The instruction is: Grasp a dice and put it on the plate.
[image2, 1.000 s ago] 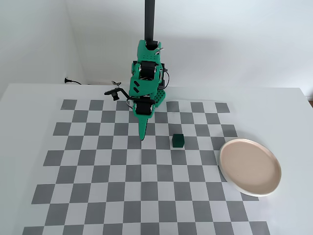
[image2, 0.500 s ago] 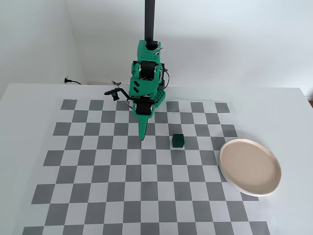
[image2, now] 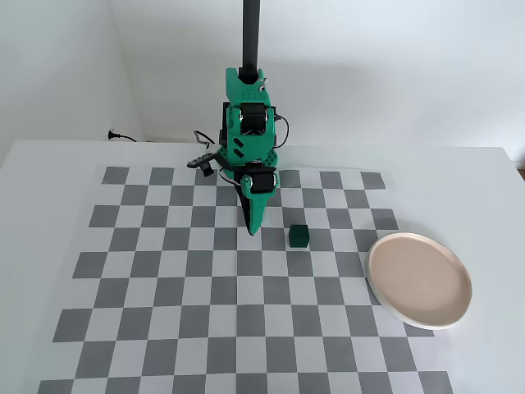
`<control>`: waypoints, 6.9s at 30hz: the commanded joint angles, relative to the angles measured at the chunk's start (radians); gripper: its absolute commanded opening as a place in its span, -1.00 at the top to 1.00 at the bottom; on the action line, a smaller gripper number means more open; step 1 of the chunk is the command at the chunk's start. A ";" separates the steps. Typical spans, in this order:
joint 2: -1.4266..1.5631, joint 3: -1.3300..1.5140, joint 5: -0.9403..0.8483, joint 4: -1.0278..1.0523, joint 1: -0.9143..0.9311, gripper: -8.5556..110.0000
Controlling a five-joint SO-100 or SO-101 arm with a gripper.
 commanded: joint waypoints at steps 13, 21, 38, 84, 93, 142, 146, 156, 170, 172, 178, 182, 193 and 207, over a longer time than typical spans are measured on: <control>0.017 -0.014 -0.950 0.091 -0.035 0.93; 0.015 -0.014 -1.401 0.178 -0.046 0.86; 0.012 -0.103 -1.382 0.190 -0.290 0.57; -0.936 -0.245 -1.197 -0.522 -0.354 0.35; -1.166 -0.287 -1.195 -0.627 -0.370 0.36; -0.859 -0.221 -1.226 -0.360 -0.379 0.92; -0.816 -0.314 -1.220 -0.262 -0.391 0.92; -0.742 -0.506 -1.200 -0.133 -0.471 0.92; -0.940 -0.873 -1.101 -0.034 -0.678 0.92; -0.989 -0.922 -1.092 -0.034 -0.699 0.92; -1.129 -1.048 -1.074 -0.058 -0.742 0.92; -1.224 -1.114 -1.074 -0.109 -0.752 0.92; -1.583 -1.310 -1.074 -0.276 -0.752 0.92; -1.977 -1.453 -1.009 -0.472 -0.802 0.76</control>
